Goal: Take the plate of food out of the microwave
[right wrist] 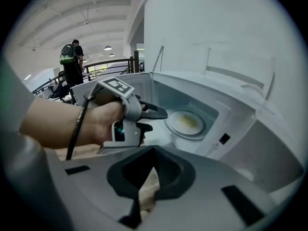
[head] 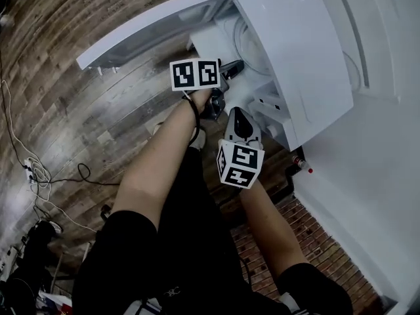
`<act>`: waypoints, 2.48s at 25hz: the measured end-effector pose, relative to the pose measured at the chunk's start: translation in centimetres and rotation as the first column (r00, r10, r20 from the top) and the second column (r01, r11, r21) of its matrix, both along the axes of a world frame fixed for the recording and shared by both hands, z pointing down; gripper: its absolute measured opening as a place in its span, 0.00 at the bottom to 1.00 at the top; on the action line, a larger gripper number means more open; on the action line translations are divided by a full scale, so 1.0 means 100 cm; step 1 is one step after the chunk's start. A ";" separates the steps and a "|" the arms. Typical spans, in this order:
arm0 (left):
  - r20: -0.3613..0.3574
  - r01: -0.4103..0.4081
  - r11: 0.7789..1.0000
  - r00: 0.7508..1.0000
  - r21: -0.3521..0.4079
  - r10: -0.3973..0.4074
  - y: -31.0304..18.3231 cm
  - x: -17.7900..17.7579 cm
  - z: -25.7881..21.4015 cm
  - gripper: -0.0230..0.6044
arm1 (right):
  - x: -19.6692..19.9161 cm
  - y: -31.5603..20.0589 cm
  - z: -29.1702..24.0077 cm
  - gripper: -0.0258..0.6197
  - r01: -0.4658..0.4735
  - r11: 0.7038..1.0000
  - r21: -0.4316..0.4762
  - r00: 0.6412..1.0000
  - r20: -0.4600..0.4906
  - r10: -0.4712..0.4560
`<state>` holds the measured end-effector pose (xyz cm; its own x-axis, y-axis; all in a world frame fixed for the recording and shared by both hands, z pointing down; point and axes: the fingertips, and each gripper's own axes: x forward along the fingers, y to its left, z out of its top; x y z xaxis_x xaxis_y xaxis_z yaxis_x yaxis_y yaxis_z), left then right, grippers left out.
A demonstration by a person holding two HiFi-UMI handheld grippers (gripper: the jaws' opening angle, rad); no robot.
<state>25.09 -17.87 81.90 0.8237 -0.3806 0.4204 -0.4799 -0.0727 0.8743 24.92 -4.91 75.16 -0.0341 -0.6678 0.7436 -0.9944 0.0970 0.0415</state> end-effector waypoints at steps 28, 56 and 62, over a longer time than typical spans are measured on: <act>-0.129 -0.018 0.980 0.992 -0.198 -0.008 -0.010 0.046 0.059 0.18 | 0.010 0.043 0.035 0.05 0.024 0.990 -0.136 1.000 0.019 -0.022; -0.293 0.299 0.905 0.874 -0.303 -0.387 0.098 -0.133 -0.055 0.06 | -0.019 0.004 -0.040 0.05 -0.051 0.997 0.050 0.990 0.136 0.043; -0.331 0.321 0.896 0.847 -0.306 -0.416 0.095 -0.148 -0.167 0.06 | -0.019 -0.022 -0.135 0.05 -0.107 0.980 0.168 0.982 0.172 0.078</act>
